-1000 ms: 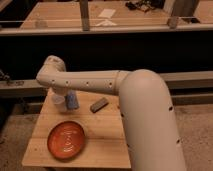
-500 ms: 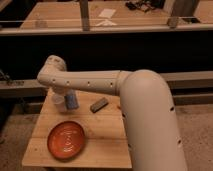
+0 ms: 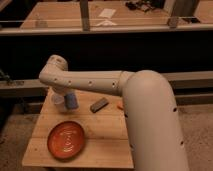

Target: Place the white sponge in the ceramic cup

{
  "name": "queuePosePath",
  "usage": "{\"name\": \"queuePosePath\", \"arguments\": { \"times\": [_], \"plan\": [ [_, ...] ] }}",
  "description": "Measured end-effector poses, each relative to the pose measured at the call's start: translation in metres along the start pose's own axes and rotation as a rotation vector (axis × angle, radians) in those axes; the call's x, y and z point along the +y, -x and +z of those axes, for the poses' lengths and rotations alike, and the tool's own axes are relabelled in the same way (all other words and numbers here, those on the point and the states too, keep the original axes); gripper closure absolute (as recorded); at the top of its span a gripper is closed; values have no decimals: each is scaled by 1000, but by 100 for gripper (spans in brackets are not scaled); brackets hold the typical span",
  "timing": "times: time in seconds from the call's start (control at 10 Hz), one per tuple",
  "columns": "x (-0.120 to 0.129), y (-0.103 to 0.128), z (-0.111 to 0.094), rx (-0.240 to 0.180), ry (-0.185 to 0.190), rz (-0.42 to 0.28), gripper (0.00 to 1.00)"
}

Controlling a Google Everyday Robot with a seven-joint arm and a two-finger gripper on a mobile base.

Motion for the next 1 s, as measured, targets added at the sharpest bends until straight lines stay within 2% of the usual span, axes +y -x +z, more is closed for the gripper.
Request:
{"name": "queuePosePath", "arguments": {
  "times": [0.8,0.9,1.0],
  "plan": [
    [-2,-3,-2,21,-40,-21,97],
    [-5,-3,-2,23,-44,-27,95],
    [-6,-4,-2,26,-47,-30,85]
  ]
}}
